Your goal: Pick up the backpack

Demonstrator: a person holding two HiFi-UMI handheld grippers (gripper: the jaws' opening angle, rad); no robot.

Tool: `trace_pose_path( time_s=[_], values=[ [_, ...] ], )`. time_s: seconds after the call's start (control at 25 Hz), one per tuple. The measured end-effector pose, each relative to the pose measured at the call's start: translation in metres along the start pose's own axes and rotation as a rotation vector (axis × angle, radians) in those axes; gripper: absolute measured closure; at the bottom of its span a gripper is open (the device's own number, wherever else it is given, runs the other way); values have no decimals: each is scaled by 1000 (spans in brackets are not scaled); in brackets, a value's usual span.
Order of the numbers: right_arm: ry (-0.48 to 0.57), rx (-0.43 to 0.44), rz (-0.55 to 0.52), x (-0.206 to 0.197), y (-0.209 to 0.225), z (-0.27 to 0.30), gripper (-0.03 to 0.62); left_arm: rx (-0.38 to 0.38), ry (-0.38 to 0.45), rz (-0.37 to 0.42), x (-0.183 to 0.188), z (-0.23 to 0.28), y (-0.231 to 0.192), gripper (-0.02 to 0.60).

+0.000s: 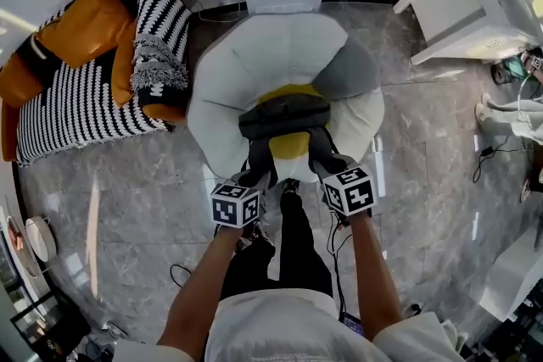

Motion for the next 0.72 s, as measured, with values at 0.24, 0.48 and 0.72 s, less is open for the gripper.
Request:
trace_pose_path(
  time_s=[0.24,0.48,0.72],
  values=[
    [6,-7,-26,9,-10,-6,562,-3,85,24,17,-13,0,544],
    [60,-22,-41,25,-19,-21,562,-12,146,83,32,-31,6,549],
    [138,-51,-65,40,-27,-42,562,-49,205,154,47,-50,21,549]
  ],
)
Point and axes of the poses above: the fingertips, and each gripper's own axes: z forward along the fingers, y to its right, x out of its top, the point moved 5 cm from there along -z, backward along the fingers, and after that the axes turned 7 degrees about y, right-handed, at the moved point
